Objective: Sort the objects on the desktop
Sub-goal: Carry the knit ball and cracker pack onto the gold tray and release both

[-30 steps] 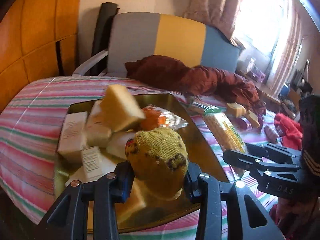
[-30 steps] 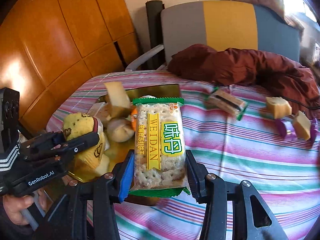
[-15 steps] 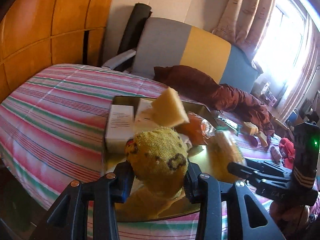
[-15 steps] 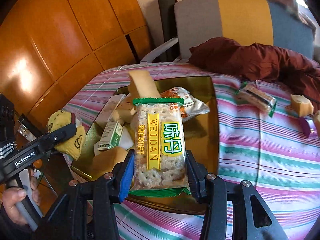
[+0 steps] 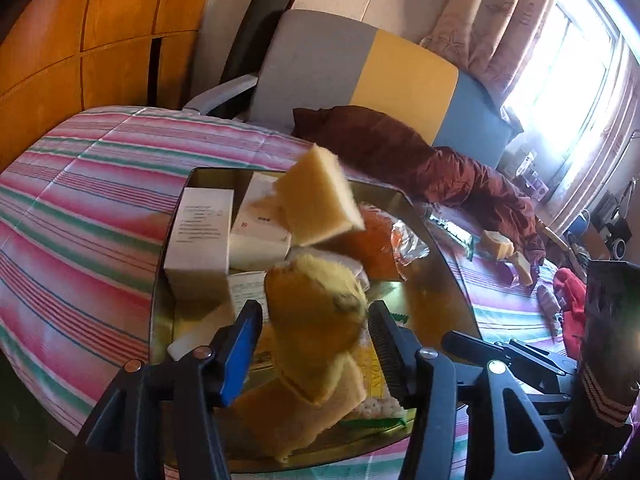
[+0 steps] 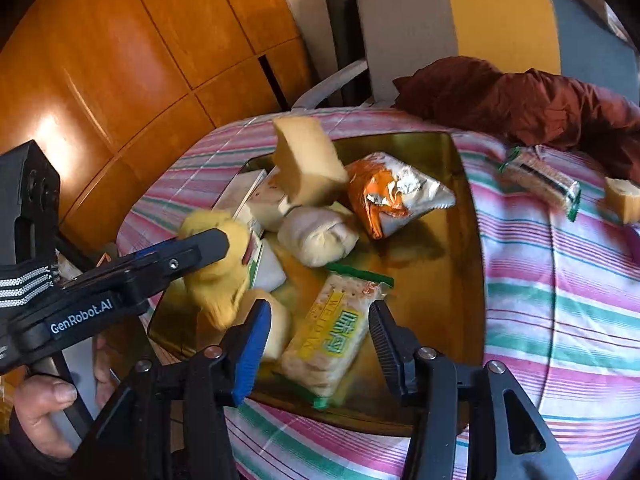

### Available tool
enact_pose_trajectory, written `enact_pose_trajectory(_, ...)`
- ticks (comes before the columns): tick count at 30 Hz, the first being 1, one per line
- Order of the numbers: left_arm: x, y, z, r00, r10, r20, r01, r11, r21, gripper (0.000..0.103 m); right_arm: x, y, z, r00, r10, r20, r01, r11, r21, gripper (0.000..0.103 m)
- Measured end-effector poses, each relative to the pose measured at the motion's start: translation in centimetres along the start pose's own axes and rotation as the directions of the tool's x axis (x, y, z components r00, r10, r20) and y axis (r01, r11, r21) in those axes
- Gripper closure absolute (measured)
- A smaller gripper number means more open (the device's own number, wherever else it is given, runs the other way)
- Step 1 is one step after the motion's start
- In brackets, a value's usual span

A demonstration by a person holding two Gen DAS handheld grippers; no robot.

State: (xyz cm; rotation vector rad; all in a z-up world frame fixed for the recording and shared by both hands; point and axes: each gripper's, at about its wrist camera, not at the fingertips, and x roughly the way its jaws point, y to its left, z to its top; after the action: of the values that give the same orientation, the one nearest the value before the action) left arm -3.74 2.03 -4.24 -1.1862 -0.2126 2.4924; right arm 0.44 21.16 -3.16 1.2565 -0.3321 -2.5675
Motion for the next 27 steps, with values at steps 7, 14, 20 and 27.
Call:
enact_pose_trajectory(7, -2.0, 0.4, 0.2, 0.998, 0.021, 0.057, -0.021, 1.000, 0.001, 0.047, 0.0, -0.3, -0.6, 1.000, 0.003, -0.006, -0.003, 1.000, 0.016, 0.050)
enact_pose_trajectory(14, -3.6, -1.6, 0.5, 0.994, 0.043, 0.104, -0.050, 0.996, 0.073, 0.047, -1.0, -0.7, -1.0, 1.000, -0.022, 0.016, 0.022, 0.999, 0.023, 0.045)
enact_pose_trajectory(20, -4.2, -3.0, 0.2, 0.991, 0.067, 0.112, -0.080, 0.989, 0.121, 0.047, -1.9, -1.0, -1.3, 0.999, -0.042, 0.032, 0.041, 0.999, 0.024, 0.044)
enact_pose_trajectory(27, -4.4, -4.5, -0.3, 0.990, 0.078, 0.114, -0.097, 0.980, 0.176, 0.047, -3.0, -1.6, -1.7, 0.996, -0.071, 0.050, 0.070, 0.997, 0.027, 0.043)
